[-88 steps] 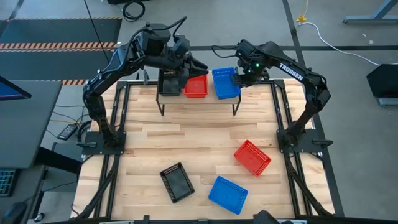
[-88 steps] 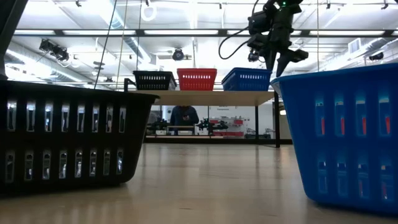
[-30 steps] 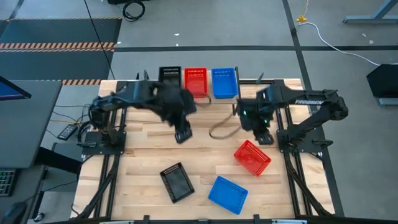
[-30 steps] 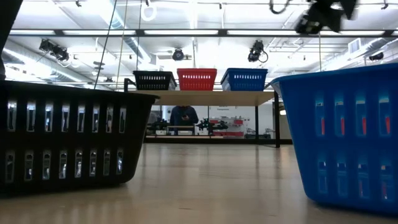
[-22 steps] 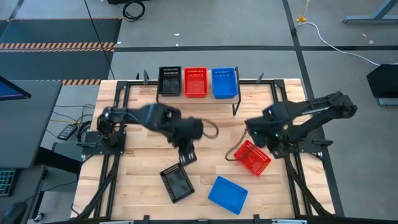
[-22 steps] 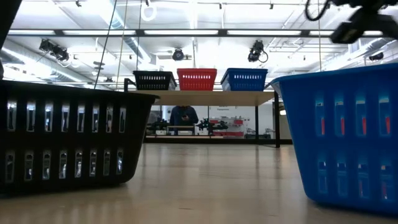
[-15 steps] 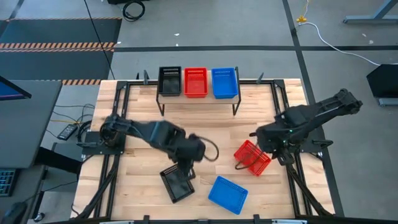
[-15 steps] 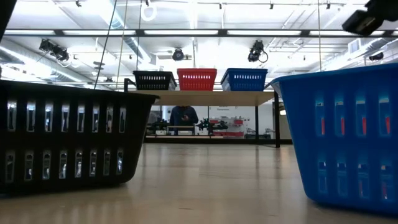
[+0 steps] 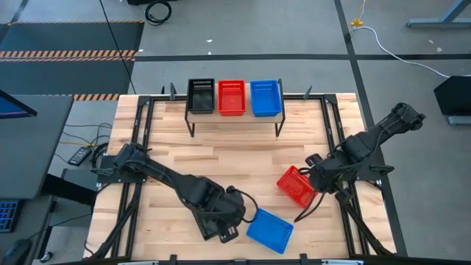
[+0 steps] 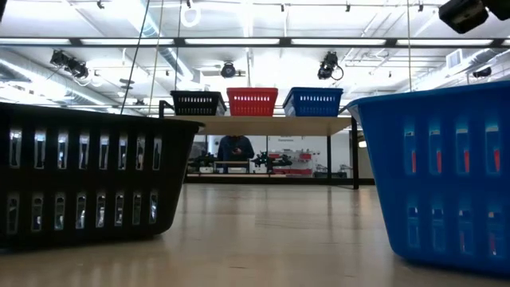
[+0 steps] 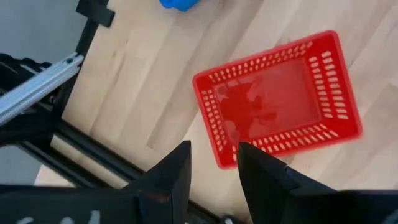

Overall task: Stack baskets on shelf by color
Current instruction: Stack the black bin on the stacked black bins on the shelf

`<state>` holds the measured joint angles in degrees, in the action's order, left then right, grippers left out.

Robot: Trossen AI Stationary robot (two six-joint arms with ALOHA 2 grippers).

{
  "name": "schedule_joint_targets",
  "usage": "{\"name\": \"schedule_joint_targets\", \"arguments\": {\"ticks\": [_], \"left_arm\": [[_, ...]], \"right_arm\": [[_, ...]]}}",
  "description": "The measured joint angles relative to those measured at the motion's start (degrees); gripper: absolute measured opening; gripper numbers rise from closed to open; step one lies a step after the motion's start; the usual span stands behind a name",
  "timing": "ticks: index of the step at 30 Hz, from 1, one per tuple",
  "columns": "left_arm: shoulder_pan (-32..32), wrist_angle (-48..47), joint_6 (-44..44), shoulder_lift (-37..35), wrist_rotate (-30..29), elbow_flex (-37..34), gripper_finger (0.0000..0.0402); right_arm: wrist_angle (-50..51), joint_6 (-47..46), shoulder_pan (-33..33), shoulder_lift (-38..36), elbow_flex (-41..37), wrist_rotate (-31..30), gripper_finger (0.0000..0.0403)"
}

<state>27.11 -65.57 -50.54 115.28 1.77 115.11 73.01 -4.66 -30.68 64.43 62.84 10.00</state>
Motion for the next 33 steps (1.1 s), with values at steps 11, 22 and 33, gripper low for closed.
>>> {"name": "schedule_joint_targets", "arguments": {"ticks": [11, 22, 33], "left_arm": [[8.96, 2.17, -9.52, -0.05, -5.63, -5.04, 0.0161], [11.86, 25.64, -18.29, -4.73, -4.3, -22.49, 0.0196], [7.61, 24.2, -15.17, -4.73, -0.62, -29.48, 0.0204]], "right_arm": [[-13.18, -7.41, -5.33, -3.37, -12.31, 4.93, 0.0166], [-18.97, -12.34, -7.51, -5.88, -16.99, 1.38, 0.0261], [-18.95, -17.9, -7.51, -5.88, -16.99, -0.99, 0.0262]]}}
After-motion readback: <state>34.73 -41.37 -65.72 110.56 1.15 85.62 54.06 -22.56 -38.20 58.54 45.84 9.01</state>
